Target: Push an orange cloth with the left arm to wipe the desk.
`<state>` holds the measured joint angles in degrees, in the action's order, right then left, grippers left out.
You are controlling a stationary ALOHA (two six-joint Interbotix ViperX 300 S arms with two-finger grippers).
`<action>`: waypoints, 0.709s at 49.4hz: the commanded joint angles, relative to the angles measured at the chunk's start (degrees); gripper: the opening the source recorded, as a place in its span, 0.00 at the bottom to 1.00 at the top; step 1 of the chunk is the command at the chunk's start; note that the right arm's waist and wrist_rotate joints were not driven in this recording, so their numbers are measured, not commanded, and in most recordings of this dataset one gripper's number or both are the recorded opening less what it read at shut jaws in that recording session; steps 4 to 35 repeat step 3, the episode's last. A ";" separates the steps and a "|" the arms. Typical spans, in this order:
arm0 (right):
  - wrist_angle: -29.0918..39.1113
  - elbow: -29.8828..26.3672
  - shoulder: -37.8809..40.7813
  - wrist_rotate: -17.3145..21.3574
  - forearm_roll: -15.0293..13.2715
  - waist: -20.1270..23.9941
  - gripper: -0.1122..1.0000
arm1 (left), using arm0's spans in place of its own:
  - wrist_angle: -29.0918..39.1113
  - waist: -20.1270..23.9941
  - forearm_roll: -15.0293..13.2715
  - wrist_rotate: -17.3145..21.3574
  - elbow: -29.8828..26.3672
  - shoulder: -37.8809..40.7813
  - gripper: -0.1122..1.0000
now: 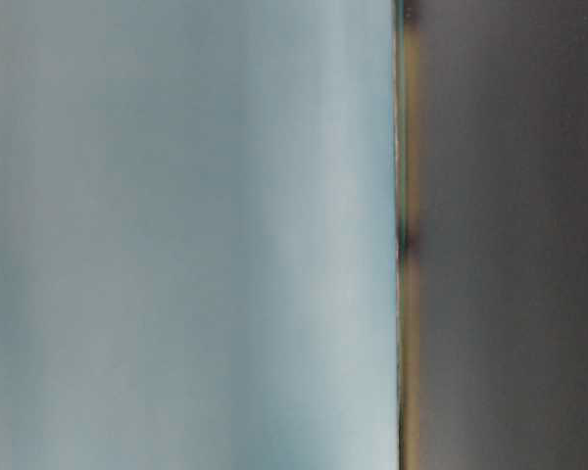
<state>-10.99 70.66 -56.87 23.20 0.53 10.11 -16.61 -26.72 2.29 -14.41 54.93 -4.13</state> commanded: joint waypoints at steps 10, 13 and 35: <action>-0.26 -0.53 0.18 -0.09 0.09 0.09 0.11 | -0.09 1.41 0.26 2.02 1.41 -6.24 0.84; -0.26 -0.53 0.18 -0.09 0.09 0.09 0.11 | -0.09 1.41 0.26 2.02 1.41 -6.24 0.84; -0.26 -0.53 0.18 -0.09 0.09 0.09 0.11 | -0.09 1.41 0.26 2.02 1.41 -6.24 0.84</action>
